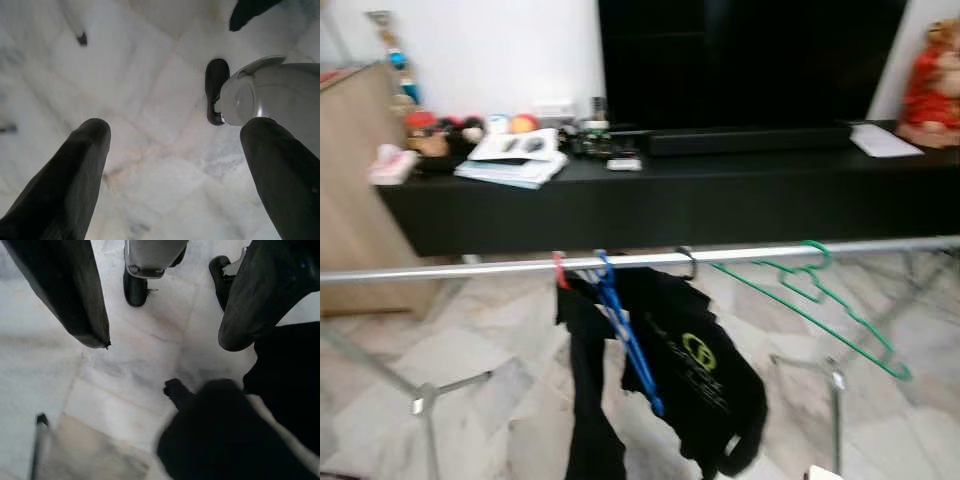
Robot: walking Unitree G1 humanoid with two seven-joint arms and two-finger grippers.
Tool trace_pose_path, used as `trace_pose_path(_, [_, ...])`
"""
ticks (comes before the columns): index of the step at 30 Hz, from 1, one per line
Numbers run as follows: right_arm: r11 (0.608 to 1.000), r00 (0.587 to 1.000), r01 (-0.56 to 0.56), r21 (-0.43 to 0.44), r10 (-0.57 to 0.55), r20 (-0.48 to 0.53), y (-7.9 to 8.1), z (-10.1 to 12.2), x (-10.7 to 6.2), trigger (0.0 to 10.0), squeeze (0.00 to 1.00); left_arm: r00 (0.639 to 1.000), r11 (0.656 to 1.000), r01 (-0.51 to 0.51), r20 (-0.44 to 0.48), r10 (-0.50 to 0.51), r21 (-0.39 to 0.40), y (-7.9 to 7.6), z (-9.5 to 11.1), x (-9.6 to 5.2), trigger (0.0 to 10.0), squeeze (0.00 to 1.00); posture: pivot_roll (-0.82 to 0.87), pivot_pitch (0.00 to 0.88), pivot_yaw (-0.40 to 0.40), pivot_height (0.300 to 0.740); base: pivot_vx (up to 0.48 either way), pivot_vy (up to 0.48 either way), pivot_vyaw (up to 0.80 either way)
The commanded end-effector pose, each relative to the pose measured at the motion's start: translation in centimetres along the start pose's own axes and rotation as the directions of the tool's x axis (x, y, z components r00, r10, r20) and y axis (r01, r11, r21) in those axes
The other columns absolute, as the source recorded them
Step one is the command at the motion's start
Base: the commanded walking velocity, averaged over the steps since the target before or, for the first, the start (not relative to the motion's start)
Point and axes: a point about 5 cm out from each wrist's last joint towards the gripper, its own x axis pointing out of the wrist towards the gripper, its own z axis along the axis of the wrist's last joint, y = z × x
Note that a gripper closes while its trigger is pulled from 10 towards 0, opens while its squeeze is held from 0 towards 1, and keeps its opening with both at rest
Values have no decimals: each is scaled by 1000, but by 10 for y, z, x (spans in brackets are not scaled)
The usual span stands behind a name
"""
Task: Hang hanger
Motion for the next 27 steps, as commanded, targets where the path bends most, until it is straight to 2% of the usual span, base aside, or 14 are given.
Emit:
trace_pose_path(1, [1000,1000,-6,1,6,4,4,-1,0,10000,0,1000,1000,-8,-20,8,7,2,-5,-1,10000,0,-85,0,23,740,0,0,800])
trace_pose_path(11, [997,994,73,34,-75,76,-3,2,-1,10000,0,1000,1000,-6,-22,6,6,3,-7,-1,10000,0,-96,0,0,740,0,0,0])
trace_pose_path(14, [989,989,102,102,-112,96,-4,1,-2,10000,0,1000,1000,-6,-28,6,5,2,-10,-2,10000,0,-108,0,-12,740,0,0,0])
trace_pose_path(22, [967,964,168,192,-202,173,-9,3,-5,10000,0,999,1000,-3,-34,3,3,-1,-13,-2,10000,0,-124,0,-21,740,0,0,0])
trace_pose_path(25, [946,938,196,258,-258,233,-12,6,-7,10000,0,999,1000,0,-32,0,8,-2,-12,-1,10000,0,-128,0,-26,740,0,0,0])
trace_pose_path(27, [928,882,193,320,-307,357,-34,6,-19,10000,0,1000,1000,0,-30,0,9,-1,-11,-1,10000,0,-128,0,-26,740,0,0,0])
